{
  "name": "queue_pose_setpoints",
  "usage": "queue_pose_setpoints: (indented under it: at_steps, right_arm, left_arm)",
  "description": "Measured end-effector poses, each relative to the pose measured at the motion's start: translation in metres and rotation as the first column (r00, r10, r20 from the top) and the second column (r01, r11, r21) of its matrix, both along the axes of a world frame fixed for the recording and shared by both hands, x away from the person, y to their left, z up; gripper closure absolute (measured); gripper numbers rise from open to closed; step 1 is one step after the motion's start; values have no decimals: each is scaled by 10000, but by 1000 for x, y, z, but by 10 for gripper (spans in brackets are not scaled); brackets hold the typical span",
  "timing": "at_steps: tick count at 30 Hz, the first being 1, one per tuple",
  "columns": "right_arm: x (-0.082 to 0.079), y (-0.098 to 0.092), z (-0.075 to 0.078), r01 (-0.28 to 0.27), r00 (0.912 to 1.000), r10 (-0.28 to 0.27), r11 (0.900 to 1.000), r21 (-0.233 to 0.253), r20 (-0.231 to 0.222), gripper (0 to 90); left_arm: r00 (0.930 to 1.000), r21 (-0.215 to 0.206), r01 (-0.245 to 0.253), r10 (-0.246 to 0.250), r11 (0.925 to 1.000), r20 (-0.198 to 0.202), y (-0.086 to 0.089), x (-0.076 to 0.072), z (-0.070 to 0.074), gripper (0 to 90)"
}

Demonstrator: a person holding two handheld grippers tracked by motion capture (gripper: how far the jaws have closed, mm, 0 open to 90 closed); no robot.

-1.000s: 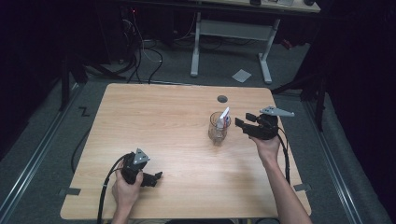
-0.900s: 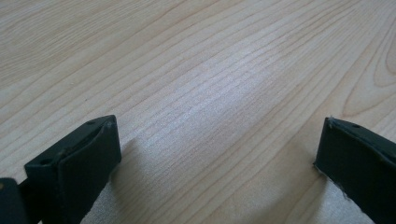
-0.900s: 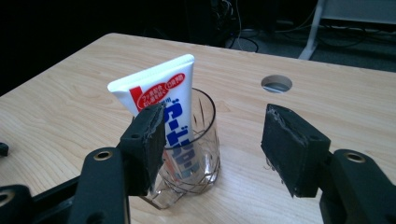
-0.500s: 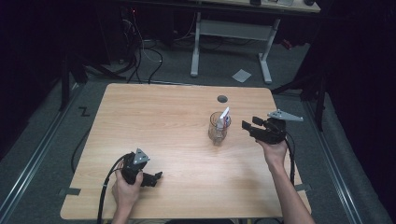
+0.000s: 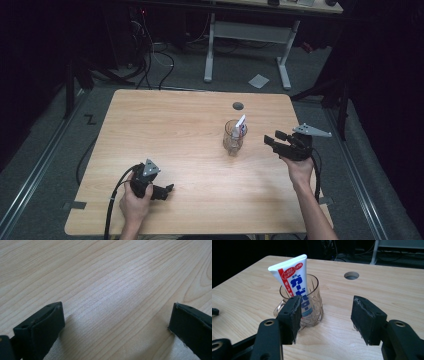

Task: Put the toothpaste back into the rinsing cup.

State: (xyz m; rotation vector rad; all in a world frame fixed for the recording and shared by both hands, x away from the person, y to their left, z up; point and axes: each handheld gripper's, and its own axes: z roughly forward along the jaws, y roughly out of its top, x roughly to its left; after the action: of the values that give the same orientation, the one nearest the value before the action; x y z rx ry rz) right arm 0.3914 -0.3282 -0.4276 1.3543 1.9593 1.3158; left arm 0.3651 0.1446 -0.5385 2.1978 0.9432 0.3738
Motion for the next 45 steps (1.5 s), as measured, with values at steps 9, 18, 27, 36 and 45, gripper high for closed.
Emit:
queue_pose_setpoints:
  at_steps: [9, 18, 27, 36, 45]
  right_arm:
    - [-11, -7, -2, 85, 10000, -85, 9999, -148, 1, 411]
    - [-21, -12, -5, 146, 9999, -145, 9998, -165, 47, 411]
    - [-29, -18, -12, 227, 9997, -228, 9997, -111, -64, 411]
    - [-35, -24, -22, 366, 9990, -366, 9993, 2, -249, 412]
    - [-39, -27, -38, 565, 9970, -568, 9984, -76, -518, 412]
  left_arm:
    - [10000, 0, 10, -10, 10000, 21, 0, 0, 0, 6]
    - [10000, 3, 12, -12, 10000, 18, 0, 0, 0, 6]
    - [10000, 3, 10, -10, 10000, 21, 0, 0, 0, 6]
    - [10000, -5, 17, -17, 10000, 21, 0, 0, 0, 6]
    - [10000, -8, 17, -16, 10000, 18, 0, 0, 0, 5]
